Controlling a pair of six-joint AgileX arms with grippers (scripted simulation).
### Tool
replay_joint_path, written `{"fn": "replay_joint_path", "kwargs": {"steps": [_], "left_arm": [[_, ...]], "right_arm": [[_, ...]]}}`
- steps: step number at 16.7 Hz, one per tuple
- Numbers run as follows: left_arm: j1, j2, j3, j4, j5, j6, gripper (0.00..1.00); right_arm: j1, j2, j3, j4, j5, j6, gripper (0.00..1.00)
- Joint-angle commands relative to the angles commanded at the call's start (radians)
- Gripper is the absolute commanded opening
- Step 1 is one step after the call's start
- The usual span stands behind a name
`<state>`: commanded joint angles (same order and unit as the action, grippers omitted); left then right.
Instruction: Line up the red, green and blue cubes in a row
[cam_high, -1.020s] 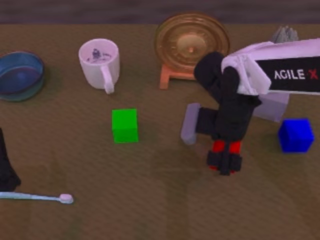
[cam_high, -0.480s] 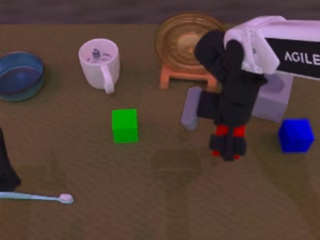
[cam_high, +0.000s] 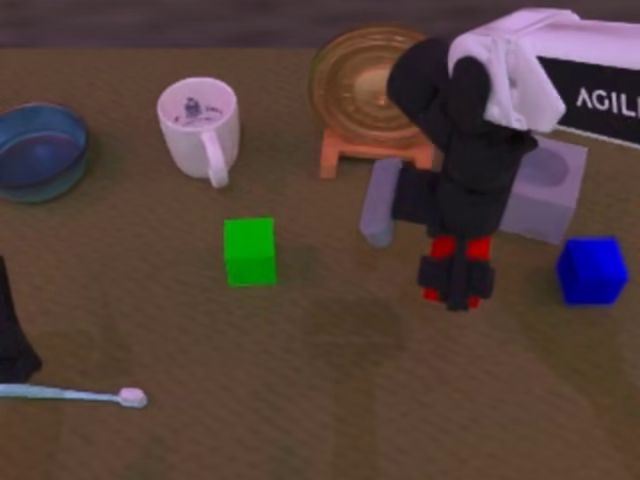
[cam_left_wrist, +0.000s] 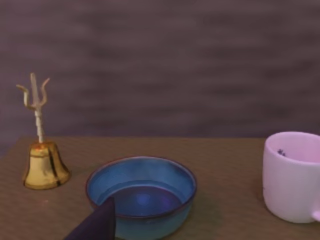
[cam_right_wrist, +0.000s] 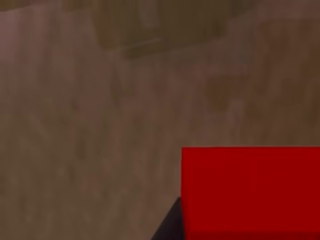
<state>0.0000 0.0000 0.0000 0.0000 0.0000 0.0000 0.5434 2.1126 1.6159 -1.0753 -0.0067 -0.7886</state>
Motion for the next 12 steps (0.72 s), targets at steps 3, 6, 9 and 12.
{"fn": "replay_joint_path", "kwargs": {"steps": [3,6,9,12], "left_arm": [[0.0,0.0,0.0,0.0,0.0,0.0,1.0],[0.0,0.0,0.0,0.0,0.0,0.0,1.0],[0.0,0.0,0.0,0.0,0.0,0.0,1.0],[0.0,0.0,0.0,0.0,0.0,0.0,1.0]], "right_arm": [[0.054,0.068,0.1,-0.057,0.0,0.012,0.0],[0.132,0.17,0.293,-0.146,0.001,0.04,0.0],[0.22,0.279,0.525,-0.245,0.001,0.075,0.0],[0.3,0.368,0.709,-0.329,0.001,0.108,0.0]]}}
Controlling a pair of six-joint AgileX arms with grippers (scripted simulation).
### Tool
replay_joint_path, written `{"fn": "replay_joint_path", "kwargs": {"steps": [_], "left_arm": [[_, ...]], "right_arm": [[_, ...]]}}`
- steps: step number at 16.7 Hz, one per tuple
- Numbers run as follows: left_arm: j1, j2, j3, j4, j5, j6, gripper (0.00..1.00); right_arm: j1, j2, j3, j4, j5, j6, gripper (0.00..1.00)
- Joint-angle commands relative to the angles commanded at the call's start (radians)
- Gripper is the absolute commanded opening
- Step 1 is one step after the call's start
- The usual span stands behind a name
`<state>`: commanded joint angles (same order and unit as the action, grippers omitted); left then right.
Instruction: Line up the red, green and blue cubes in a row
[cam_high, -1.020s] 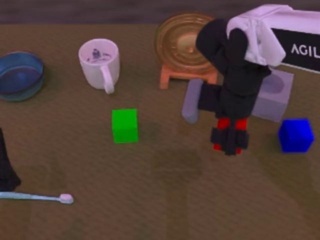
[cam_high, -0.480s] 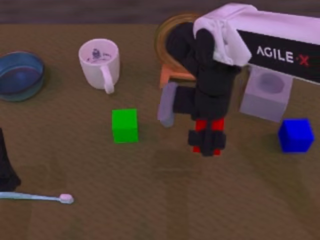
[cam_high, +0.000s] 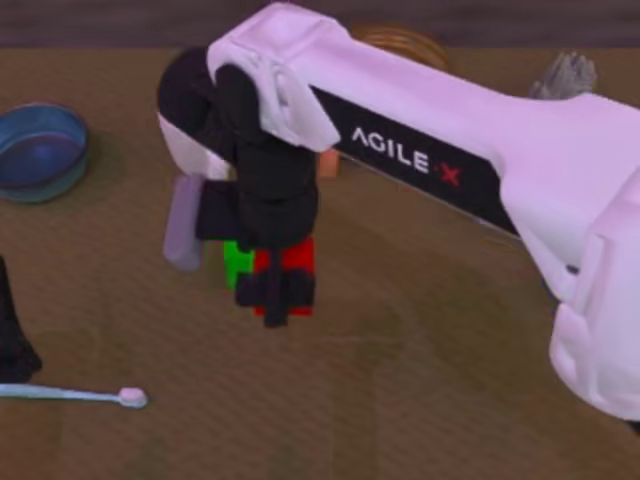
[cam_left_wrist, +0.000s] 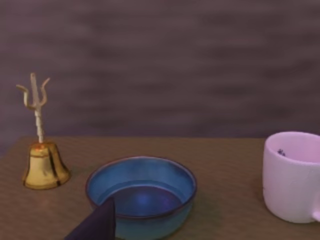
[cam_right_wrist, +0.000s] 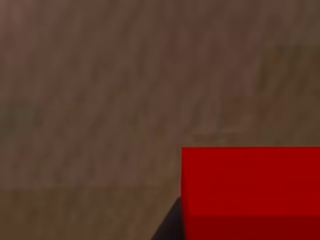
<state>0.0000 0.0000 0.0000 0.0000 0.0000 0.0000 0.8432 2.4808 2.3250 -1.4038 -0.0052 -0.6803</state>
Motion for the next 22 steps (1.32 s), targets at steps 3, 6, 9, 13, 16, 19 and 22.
{"fn": "replay_joint_path", "kwargs": {"steps": [3,6,9,13,16,19,22], "left_arm": [[0.0,0.0,0.0,0.0,0.0,0.0,1.0],[0.0,0.0,0.0,0.0,0.0,0.0,1.0],[0.0,0.0,0.0,0.0,0.0,0.0,1.0],[0.0,0.0,0.0,0.0,0.0,0.0,1.0],[0.0,0.0,0.0,0.0,0.0,0.0,1.0],[0.0,0.0,0.0,0.0,0.0,0.0,1.0],[0.0,0.0,0.0,0.0,0.0,0.0,1.0]], "right_arm": [[0.049,0.049,0.095,-0.048,0.001,0.023,0.0],[0.056,0.055,0.107,-0.054,0.001,0.026,0.0],[0.052,0.051,0.102,-0.049,0.001,0.026,0.0],[0.054,0.047,-0.01,0.06,0.001,0.027,0.0],[0.055,0.048,-0.136,0.182,0.001,0.029,0.0],[0.058,0.048,-0.183,0.229,0.001,0.028,0.0],[0.058,0.048,-0.183,0.229,0.001,0.028,0.0]]}}
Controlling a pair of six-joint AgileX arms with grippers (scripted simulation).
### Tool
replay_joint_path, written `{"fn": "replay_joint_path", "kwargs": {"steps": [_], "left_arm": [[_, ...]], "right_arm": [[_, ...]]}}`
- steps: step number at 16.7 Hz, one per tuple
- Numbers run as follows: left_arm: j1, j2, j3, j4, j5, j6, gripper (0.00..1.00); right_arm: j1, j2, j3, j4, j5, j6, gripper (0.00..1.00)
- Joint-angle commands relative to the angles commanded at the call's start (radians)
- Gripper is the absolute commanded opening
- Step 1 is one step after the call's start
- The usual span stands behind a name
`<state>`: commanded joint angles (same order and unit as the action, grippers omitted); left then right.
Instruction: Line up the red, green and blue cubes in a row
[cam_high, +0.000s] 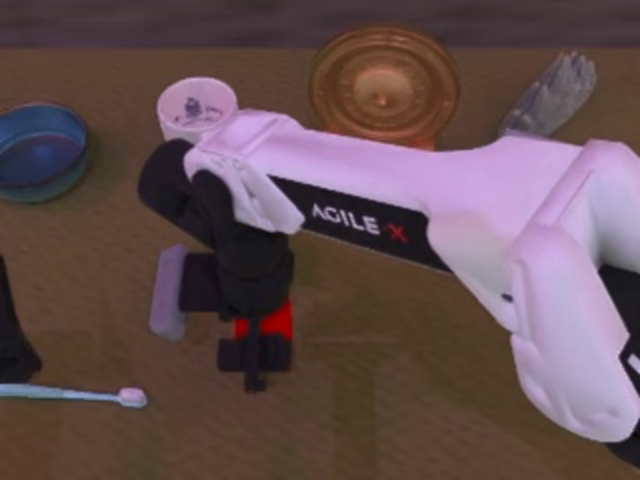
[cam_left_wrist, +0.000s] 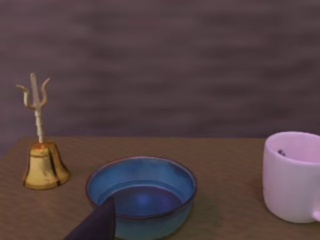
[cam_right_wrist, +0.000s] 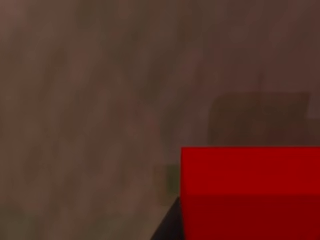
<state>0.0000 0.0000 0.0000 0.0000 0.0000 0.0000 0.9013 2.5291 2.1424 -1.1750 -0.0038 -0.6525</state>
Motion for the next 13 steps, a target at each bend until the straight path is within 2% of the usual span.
{"fn": "replay_joint_path", "kwargs": {"steps": [13], "left_arm": [[0.0,0.0,0.0,0.0,0.0,0.0,1.0]], "right_arm": [[0.0,0.0,0.0,0.0,0.0,0.0,0.98]]}}
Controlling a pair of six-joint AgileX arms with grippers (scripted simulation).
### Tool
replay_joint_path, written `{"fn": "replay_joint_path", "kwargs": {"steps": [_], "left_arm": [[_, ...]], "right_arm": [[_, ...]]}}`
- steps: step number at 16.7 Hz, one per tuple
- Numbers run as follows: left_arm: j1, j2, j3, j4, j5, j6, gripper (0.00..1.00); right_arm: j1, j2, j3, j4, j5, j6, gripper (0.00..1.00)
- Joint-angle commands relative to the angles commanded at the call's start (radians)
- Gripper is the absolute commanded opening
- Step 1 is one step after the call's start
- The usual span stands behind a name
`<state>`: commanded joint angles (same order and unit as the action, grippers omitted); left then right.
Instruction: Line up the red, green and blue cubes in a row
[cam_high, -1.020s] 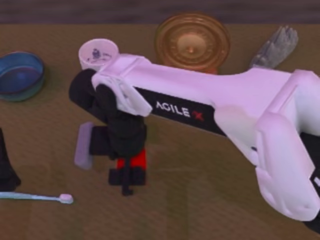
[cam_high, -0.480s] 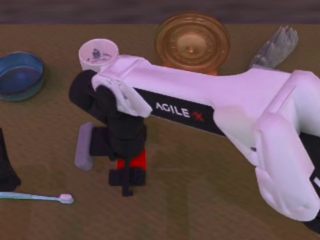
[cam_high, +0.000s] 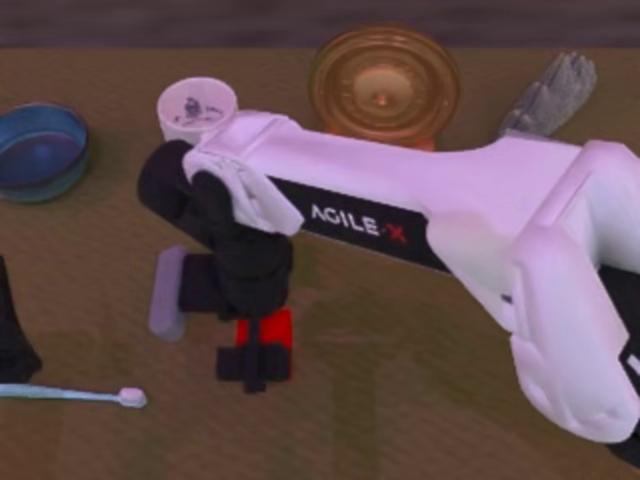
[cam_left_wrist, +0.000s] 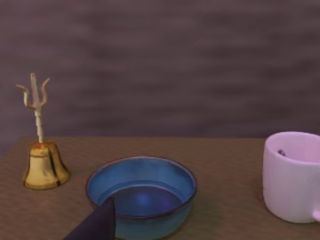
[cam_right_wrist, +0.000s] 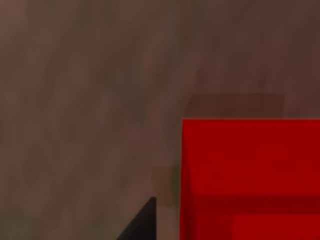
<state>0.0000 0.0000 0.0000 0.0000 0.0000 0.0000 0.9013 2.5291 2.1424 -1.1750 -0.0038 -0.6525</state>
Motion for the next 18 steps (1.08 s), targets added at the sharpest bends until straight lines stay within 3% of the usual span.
{"fn": "replay_joint_path", "kwargs": {"steps": [11,18], "left_arm": [[0.0,0.0,0.0,0.0,0.0,0.0,1.0],[0.0,0.0,0.0,0.0,0.0,0.0,1.0]], "right_arm": [[0.001,0.001,0.017,-0.018,0.0,-0.003,1.0],[0.004,-0.007,0.246,-0.256,0.0,-0.003,1.0]]}}
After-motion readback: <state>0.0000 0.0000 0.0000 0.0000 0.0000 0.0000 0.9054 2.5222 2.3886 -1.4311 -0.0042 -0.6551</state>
